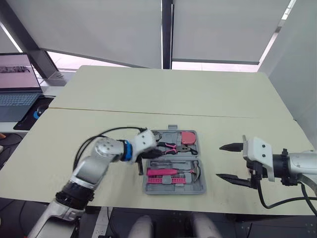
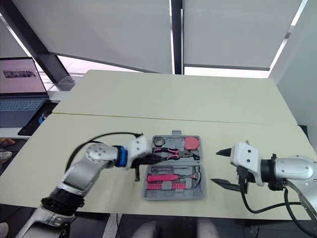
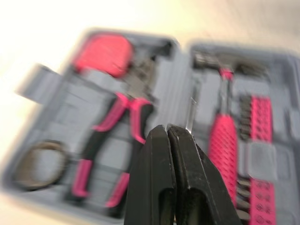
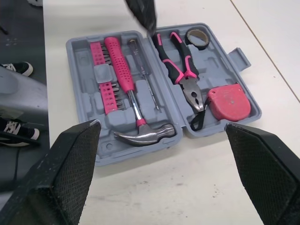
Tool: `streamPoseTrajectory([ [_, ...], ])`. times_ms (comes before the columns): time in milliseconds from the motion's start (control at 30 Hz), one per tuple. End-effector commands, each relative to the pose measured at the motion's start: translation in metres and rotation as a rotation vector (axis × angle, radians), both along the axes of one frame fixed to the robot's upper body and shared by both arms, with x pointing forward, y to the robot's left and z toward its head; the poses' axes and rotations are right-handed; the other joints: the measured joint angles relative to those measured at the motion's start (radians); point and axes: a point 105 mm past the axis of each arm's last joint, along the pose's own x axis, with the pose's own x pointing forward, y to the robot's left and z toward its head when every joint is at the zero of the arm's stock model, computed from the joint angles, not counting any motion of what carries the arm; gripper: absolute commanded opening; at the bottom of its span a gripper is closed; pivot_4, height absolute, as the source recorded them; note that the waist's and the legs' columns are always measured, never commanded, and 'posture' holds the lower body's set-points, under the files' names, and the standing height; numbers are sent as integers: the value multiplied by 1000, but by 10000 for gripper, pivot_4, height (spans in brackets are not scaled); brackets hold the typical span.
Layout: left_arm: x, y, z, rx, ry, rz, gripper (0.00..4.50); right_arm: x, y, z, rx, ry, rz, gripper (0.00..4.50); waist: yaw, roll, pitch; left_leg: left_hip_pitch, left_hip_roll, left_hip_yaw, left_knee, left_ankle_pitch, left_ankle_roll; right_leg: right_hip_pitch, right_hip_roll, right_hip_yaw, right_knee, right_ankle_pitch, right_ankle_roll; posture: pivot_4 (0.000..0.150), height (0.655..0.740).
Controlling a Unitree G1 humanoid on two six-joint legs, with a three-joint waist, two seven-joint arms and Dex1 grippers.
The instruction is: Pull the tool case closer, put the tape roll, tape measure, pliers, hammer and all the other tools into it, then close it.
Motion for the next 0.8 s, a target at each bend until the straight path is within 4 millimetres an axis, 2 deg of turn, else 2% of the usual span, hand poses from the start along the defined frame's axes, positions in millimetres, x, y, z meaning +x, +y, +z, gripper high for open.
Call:
streamPoseTrajectory([
  [33, 0, 33, 24, -165, -35, 175, 319, 15, -6, 16, 2, -104, -46, 45000, -4, 0, 0, 0, 0, 1, 0, 0, 0, 0, -1, 1, 0, 0, 0, 1500, 7400],
  [200, 5, 95, 32, -300, -104, 537, 319, 42, -24, 25, 12, -211, -156, 45000, -1, 0, 1, 0, 0, 0, -1, 0, 0, 0, -2, 0, 0, 0, 0, 1500, 7400],
  [267, 4, 109, 33, -331, -123, 623, 319, 49, -30, 28, 23, -232, -184, 45000, 5, -1, 1, 0, -1, 0, 0, 0, 0, 0, -2, 0, -1, 0, 0, 1500, 7400],
  [300, 2, 130, 30, -363, -147, 737, 319, 53, -40, 28, 20, -238, -222, 45000, 7, -1, 1, 0, -2, 0, 0, 0, 0, 0, -3, 0, -1, 0, 0, 1500, 7400],
  [400, -17, 176, 13, -388, -185, 978, 319, 57, -68, 24, 21, -235, -338, 45000, 6, -1, 1, 0, -2, 1, -1, 0, -1, 0, -4, 0, -2, 0, 0, 1500, 7400],
  [567, -54, 217, -28, -368, -146, 1212, 319, 54, -111, 13, 85, -250, -576, 45000, 10, -1, 1, 0, -2, 2, -7, 0, -1, 0, -6, 0, -7, 0, 0, 1500, 7400],
  [667, -75, 237, -45, -390, -124, 1328, 6204, 42, -133, -3, 117, -240, -706, 45000, 13, -1, 1, 1, -2, 1, -11, 0, -1, 0, -6, 0, -7, 0, 0, 1500, 7400],
  [800, -88, 247, -53, -384, -124, 1374, 19047, 24, -150, -22, 138, -199, -790, 45000, 12, -1, 1, 2, -2, 2, -12, 0, -1, 0, -6, 0, -7, 0, 0, 1500, 7400],
])
